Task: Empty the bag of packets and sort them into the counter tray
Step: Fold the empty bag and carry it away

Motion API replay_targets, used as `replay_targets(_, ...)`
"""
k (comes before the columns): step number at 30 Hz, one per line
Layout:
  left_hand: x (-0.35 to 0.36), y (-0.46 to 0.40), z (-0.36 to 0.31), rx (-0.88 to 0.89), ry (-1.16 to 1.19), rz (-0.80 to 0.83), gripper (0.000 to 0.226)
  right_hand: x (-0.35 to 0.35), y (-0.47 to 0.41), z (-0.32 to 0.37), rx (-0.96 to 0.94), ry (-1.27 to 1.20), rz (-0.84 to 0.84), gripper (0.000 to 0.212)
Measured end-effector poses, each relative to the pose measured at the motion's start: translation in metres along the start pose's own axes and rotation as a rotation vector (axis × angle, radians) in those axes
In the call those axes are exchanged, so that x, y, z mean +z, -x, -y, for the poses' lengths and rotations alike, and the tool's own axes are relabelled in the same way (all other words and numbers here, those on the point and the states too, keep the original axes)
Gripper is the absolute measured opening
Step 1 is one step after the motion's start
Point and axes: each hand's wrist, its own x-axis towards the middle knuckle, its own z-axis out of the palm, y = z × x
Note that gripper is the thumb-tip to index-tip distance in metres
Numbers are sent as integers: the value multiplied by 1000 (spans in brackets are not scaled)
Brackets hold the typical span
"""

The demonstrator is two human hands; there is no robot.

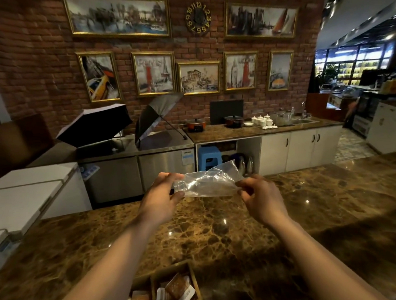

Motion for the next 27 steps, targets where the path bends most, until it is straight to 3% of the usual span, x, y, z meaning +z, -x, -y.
replay_targets(9,-16,20,10,14,39,-95,41,11,-4,15,-71,-62,9,27)
replay_targets(15,-31,45,36,-110,-27,-113,40,39,-1,35,-156,-143,26,21)
replay_targets(21,-75,91,72,-275,-113,-153,40,72,16,97,-273,-230,98,21)
replay_targets(27,-141,152,103,-307,-171,-243,44,91,27,178,-294,-276,176,23)
